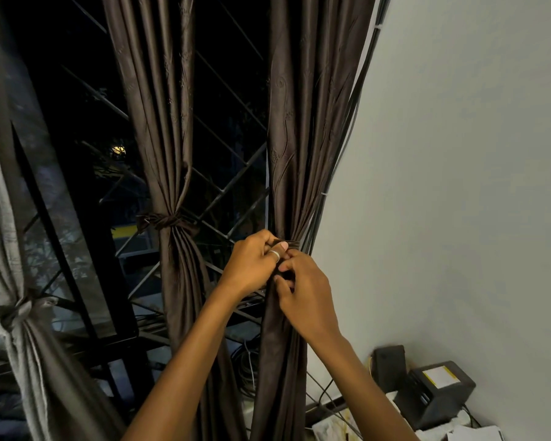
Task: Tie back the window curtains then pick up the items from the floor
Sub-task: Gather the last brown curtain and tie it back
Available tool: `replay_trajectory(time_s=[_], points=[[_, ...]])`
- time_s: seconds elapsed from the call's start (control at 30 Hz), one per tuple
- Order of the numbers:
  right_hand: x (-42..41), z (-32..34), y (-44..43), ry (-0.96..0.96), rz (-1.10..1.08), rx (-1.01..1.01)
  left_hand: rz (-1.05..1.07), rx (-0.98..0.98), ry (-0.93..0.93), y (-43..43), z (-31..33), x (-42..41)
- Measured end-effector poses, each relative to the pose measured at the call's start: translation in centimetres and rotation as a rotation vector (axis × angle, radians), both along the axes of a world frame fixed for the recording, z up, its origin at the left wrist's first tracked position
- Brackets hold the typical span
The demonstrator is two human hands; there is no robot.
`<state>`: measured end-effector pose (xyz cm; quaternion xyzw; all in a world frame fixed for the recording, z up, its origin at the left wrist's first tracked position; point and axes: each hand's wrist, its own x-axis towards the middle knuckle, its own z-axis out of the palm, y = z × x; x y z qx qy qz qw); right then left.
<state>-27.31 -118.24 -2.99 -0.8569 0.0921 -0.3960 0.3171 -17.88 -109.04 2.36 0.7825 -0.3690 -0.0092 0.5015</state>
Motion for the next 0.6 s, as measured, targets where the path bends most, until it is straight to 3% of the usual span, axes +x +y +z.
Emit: replay_trajectory(time_s=[0.23,0.37,0.5,0.6], points=[[0.7,-0.2,0.7,-0.036,-0.034,0.027,0.034,-0.001,0.019,0.0,0.0,-0.2],[0.8,-0.5,0.1,-0.090,-0.092,-0.084,-0.036,-0.054,0.115,0.2,-0.4,0.2],[0.0,-0.3,-1.8,-0.052,-0.043,-0.142,-0.043,-0.097,0.046,1.0,-0.9,0.3],[-0.7,0.6,-3.1,0.020,0.040,-0.147,-0.070,-0.018,-0.054,1.7,-1.3,0.3]])
